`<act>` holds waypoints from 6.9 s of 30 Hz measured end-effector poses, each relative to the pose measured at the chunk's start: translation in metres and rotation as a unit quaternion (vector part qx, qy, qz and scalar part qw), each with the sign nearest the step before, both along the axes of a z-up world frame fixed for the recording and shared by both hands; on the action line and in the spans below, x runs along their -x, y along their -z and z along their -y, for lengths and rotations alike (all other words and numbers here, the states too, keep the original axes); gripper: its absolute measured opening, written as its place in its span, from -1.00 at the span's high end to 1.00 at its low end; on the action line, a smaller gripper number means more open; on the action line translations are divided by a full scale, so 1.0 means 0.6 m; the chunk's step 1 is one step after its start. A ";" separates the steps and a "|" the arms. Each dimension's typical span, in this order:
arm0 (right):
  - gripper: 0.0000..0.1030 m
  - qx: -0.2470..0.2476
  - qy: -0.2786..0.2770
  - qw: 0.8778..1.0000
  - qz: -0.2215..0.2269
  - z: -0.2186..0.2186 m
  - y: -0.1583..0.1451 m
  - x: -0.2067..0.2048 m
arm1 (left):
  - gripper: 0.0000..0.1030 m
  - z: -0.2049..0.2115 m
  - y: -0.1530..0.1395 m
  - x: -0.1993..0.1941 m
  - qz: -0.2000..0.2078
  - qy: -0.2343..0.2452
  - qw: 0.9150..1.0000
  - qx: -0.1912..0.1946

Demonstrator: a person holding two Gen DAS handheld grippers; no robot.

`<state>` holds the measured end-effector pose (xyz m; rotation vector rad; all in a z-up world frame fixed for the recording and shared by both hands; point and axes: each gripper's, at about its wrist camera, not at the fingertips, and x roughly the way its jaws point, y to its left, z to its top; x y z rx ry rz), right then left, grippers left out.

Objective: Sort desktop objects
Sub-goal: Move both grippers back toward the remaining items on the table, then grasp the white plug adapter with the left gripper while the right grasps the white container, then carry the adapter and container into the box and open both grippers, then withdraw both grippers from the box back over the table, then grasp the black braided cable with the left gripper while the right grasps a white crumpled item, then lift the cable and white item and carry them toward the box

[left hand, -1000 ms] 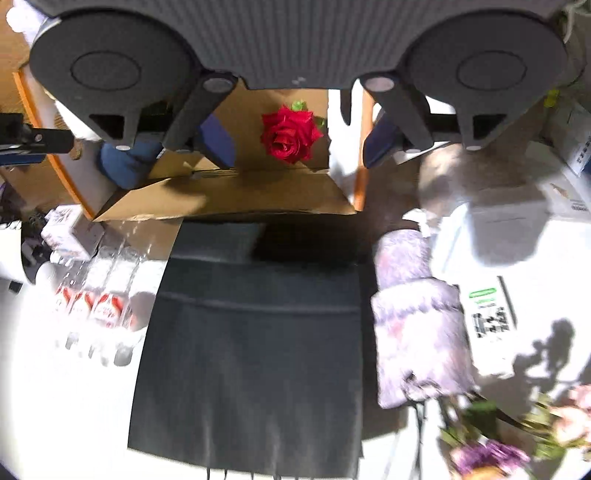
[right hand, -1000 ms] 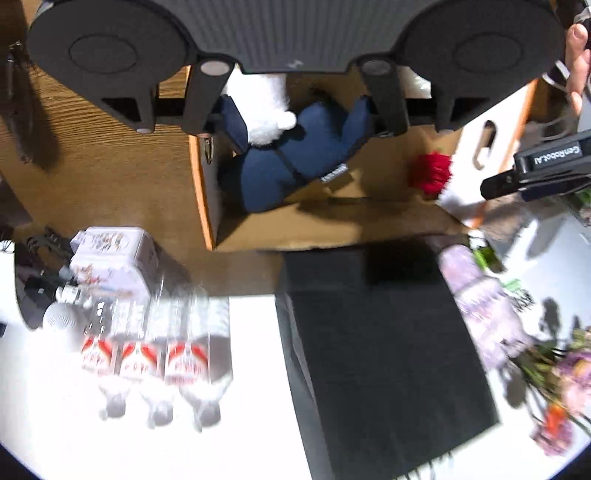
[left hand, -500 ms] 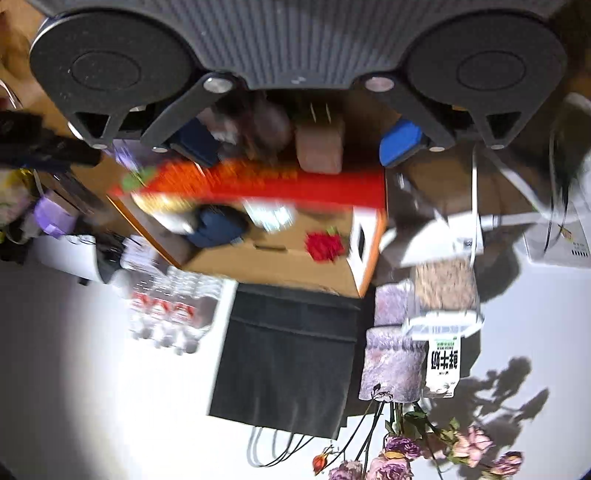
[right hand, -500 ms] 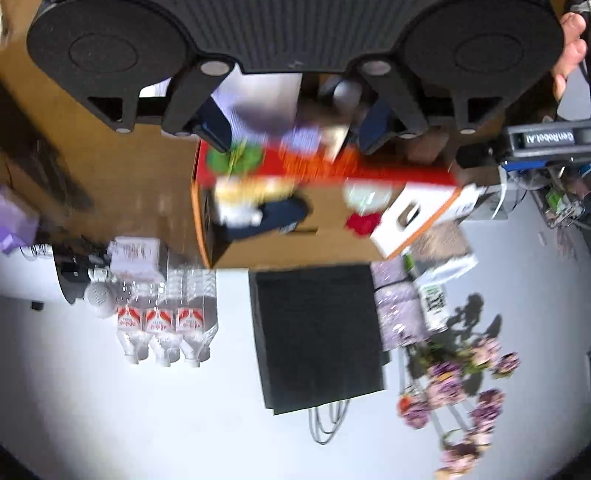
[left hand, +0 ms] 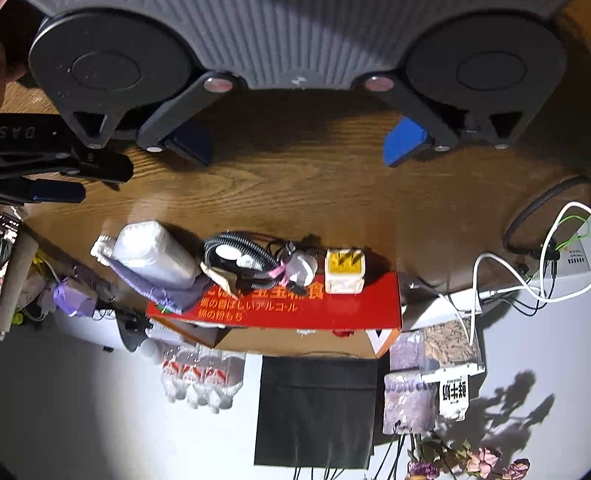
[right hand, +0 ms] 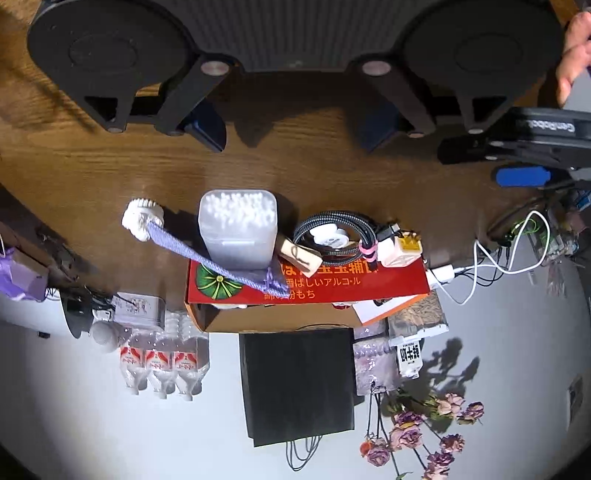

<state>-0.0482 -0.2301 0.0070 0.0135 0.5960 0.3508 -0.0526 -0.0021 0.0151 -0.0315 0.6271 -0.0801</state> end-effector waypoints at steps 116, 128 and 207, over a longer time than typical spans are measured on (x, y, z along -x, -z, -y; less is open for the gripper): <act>-0.61 0.011 0.006 0.998 -0.064 -0.103 -0.162 -0.348 | -0.74 -0.116 -0.171 -0.342 -0.022 -0.059 0.998 0.013; -0.61 0.050 0.013 0.996 -0.075 -0.008 -0.011 -0.042 | -0.98 -0.053 -0.021 -0.025 -0.025 -0.041 0.998 0.041; 0.19 0.107 0.024 0.994 0.020 0.023 -0.020 0.005 | 0.56 -0.064 -0.009 0.005 -0.066 0.003 0.991 0.119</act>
